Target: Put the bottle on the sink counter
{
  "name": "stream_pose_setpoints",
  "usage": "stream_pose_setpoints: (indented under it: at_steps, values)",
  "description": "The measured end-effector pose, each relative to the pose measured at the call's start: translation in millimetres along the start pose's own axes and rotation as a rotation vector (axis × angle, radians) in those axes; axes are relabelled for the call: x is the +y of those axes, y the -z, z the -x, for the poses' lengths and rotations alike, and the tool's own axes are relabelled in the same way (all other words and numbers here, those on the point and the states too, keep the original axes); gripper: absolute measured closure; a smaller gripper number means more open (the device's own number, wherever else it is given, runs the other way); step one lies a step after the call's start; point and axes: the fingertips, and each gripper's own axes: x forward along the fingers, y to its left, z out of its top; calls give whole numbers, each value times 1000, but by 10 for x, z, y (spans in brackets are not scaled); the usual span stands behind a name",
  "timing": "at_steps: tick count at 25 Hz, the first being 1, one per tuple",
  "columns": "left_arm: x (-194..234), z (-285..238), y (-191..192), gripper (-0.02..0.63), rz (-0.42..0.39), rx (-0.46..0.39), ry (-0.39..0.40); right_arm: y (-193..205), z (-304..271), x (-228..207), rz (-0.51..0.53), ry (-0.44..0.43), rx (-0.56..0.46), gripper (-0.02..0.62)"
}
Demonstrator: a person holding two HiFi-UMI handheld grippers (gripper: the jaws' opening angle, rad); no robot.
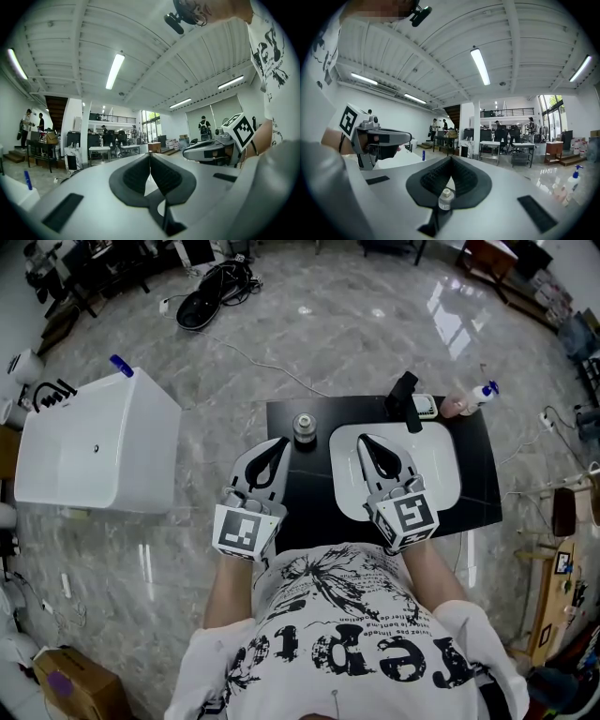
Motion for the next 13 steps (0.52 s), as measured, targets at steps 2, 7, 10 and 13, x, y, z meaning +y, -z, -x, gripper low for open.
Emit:
stream_pose_setpoints:
  at_steps: [2,7,10,13]
  values:
    - [-39,-16,21,591,7,0,8,18,-4,-5,0,-2,1,583]
    - [-46,-12,65,591,-30,24,15,41,-4,19,-3,-2,8,583]
    - [54,20,34,591,-27,20,-11,38,-12,35,6,-5,7,583]
    - [118,39,12,591,-10,8,-31,30,-7,40,19,-5,-3,583]
